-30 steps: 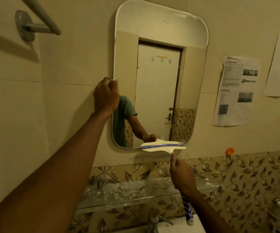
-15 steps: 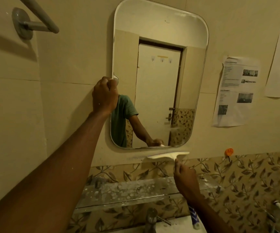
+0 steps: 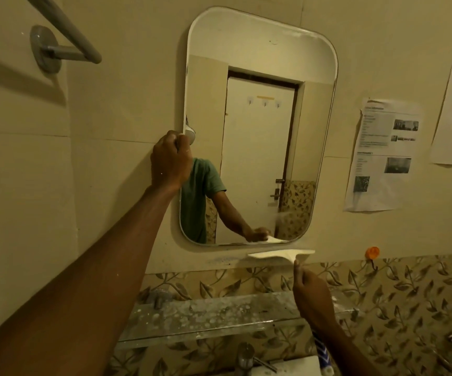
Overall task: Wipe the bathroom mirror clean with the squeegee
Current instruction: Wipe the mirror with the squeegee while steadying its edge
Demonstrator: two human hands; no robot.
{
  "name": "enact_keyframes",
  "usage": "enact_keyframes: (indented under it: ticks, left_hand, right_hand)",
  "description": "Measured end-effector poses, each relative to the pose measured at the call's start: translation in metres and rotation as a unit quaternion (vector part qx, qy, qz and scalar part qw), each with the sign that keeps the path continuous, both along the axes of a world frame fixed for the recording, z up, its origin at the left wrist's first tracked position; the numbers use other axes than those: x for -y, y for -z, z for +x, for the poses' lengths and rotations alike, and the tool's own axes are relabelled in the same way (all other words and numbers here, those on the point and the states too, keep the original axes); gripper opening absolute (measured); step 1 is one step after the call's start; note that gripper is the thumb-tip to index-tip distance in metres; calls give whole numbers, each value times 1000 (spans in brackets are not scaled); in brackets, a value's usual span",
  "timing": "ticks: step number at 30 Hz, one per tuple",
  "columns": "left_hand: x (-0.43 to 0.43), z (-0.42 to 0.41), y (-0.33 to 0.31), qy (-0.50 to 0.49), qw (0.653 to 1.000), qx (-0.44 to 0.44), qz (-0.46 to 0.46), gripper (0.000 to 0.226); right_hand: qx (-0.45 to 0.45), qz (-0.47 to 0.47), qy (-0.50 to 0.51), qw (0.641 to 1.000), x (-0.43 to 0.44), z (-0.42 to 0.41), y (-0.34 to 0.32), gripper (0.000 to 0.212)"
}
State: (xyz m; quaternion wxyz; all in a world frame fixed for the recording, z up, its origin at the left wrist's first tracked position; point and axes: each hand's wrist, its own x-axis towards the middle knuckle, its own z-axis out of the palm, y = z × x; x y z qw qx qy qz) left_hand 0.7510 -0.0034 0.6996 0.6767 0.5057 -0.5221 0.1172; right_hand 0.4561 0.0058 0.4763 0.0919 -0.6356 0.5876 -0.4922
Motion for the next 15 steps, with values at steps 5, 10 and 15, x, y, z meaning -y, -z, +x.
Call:
enact_keyframes:
  ticks: [5, 10, 15]
  left_hand:
    - [0, 2, 1, 2, 1000, 3, -13, 32]
    - [-2, 1, -1, -5, 1000, 9, -23, 28]
    - [-5, 0, -5, -3, 1000, -9, -21, 33]
  right_hand:
    - [-7, -73, -44, 996, 3, -15, -41, 53]
    - [-293, -195, -26, 936, 18, -40, -80, 55]
    - [-410, -159, -19, 898, 46, -60, -88, 86]
